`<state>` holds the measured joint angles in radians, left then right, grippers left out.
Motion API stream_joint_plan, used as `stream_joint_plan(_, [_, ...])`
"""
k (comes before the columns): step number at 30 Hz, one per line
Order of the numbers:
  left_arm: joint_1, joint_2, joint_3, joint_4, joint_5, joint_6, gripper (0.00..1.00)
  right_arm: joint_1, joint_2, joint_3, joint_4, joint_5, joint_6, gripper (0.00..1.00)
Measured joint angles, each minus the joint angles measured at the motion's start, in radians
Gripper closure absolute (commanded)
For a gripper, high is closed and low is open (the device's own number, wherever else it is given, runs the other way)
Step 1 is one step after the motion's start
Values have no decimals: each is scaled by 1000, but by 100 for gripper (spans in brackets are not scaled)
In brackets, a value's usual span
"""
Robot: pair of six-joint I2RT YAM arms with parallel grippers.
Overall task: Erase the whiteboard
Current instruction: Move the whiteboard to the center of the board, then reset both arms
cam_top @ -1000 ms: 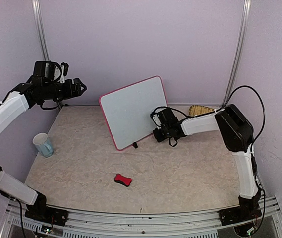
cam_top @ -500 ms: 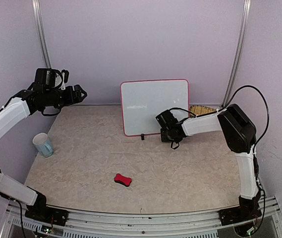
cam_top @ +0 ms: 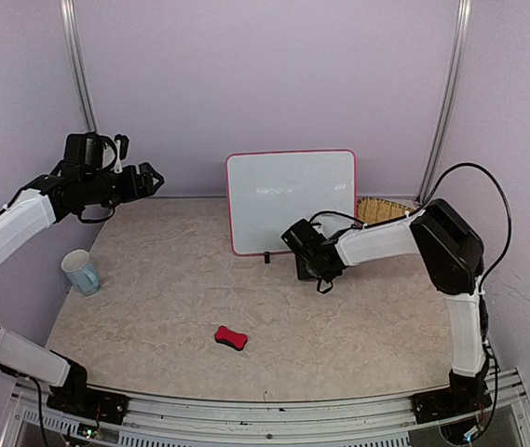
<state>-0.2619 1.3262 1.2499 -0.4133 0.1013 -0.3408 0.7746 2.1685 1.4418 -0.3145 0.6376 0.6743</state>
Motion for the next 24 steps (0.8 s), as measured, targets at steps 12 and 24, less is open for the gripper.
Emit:
stream_joint_plan(12, [-60, -56, -171, 64, -56, -11, 1, -8, -555, -386, 161, -195, -259, 0])
stream_joint_plan(24, [-92, -148, -229, 61, -155, 14, 1, -174, -980, -473, 71, -312, -417, 0])
